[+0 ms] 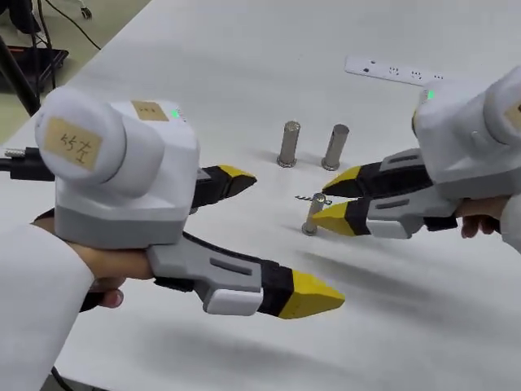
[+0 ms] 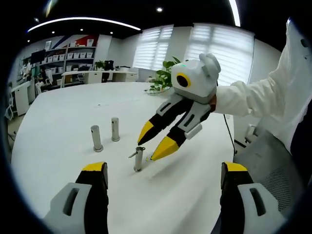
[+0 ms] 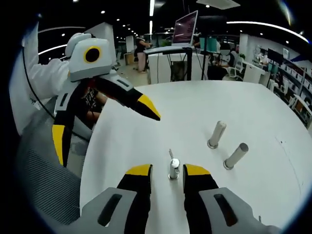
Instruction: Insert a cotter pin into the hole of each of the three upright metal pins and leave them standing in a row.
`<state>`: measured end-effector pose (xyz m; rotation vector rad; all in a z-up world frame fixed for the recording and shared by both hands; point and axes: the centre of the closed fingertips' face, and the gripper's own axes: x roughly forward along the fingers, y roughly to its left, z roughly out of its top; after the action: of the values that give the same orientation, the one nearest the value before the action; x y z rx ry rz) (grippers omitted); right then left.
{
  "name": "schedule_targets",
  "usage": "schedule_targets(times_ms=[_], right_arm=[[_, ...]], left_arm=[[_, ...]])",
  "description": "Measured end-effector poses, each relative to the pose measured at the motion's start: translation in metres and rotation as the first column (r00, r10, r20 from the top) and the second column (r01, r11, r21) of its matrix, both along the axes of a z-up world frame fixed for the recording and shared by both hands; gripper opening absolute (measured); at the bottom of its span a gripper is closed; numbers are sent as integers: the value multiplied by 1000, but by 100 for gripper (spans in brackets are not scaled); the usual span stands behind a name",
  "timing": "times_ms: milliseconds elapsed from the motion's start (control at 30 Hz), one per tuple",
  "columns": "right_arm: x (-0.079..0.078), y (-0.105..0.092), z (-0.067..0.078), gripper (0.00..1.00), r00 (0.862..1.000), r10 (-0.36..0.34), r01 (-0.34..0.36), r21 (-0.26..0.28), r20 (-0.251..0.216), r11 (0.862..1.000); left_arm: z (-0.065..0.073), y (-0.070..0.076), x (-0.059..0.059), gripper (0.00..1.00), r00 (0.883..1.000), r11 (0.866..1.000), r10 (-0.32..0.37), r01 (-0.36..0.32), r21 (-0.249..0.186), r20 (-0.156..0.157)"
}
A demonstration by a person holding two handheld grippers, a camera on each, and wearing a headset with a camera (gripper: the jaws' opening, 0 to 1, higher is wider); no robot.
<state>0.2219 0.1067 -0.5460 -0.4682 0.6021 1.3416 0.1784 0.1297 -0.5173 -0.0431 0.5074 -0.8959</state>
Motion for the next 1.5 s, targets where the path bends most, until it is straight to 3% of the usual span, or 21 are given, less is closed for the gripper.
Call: schedule_targets(times_ms=[233,333,400,567,900,1033,1200,1367,1433,1500], right_arm=[[-14,-38,20,31,989,-147,150,78,-33,986],[-25,-51,22,33,983,-172,177,88,-57,980],[-30,-61,20,41,978,-199,204,79,-66,976],[-34,-77,21,58,954,-285,294,106,-95,950],[-36,-93,30,86,913,-397,408,145,-99,902],[-33,-102,29,97,892,-446,451,120,-71,884],[-33,-108,31,98,873,-481,488,116,-83,865],[-37,-112,31,98,862,-500,507,114,-86,855],[-38,-114,32,98,855,-512,518,114,-83,848],[-37,-116,35,98,847,-528,532,125,-67,838]], left_arm=[[1,1,-6,97,1000,1000,-8,8,20,-10],[0,2,-7,97,1000,1000,-2,3,22,-17],[-1,3,-7,97,1000,1000,6,-5,21,-20],[3,5,-6,96,1000,1000,21,-21,12,-18],[8,11,-3,96,999,999,36,-36,15,-16],[7,13,1,96,999,999,42,-41,21,-14],[11,16,12,96,999,999,49,-49,18,-6],[23,23,37,96,995,996,85,-85,3,52],[24,26,48,96,993,995,98,-100,17,64],[24,34,62,95,990,990,117,-123,69,84]])
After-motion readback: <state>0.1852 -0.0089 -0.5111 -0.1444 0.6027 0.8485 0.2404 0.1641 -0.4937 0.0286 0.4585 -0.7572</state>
